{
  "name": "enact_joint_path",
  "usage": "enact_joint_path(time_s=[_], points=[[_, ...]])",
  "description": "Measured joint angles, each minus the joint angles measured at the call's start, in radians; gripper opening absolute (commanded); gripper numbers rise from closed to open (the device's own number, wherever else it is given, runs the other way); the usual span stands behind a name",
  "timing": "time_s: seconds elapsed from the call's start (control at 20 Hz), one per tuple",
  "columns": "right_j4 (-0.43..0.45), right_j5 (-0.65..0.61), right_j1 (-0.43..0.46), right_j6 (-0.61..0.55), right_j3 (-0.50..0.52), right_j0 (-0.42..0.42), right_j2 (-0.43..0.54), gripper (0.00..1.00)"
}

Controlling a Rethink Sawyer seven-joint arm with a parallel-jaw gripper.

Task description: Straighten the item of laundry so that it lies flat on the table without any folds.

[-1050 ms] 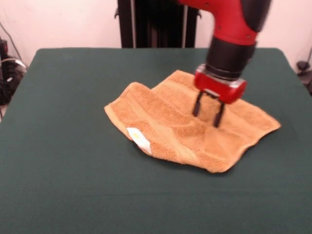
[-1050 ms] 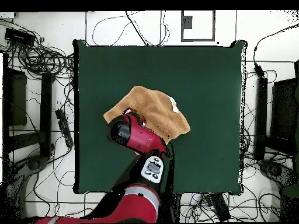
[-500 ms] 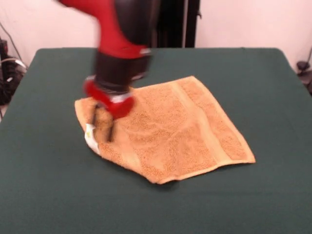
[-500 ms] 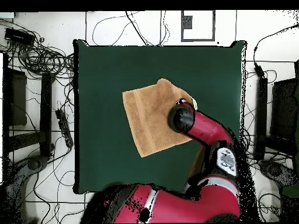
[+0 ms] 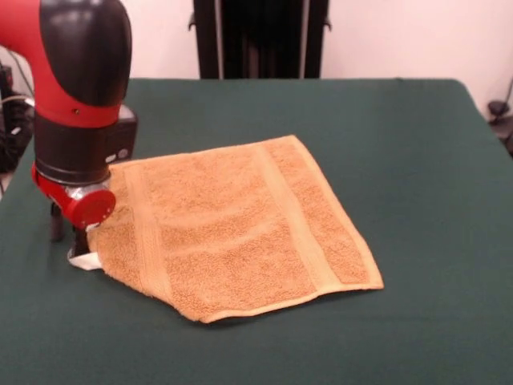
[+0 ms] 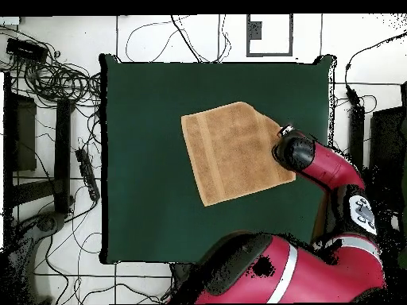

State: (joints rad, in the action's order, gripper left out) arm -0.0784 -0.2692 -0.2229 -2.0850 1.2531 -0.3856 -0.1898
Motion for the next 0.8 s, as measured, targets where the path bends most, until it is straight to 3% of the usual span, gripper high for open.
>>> enact_joint_path(time_s=[0.8], points=[[0.074, -0.015, 0.009, 0.000, -0.041, 0.012, 0.003, 1.00]])
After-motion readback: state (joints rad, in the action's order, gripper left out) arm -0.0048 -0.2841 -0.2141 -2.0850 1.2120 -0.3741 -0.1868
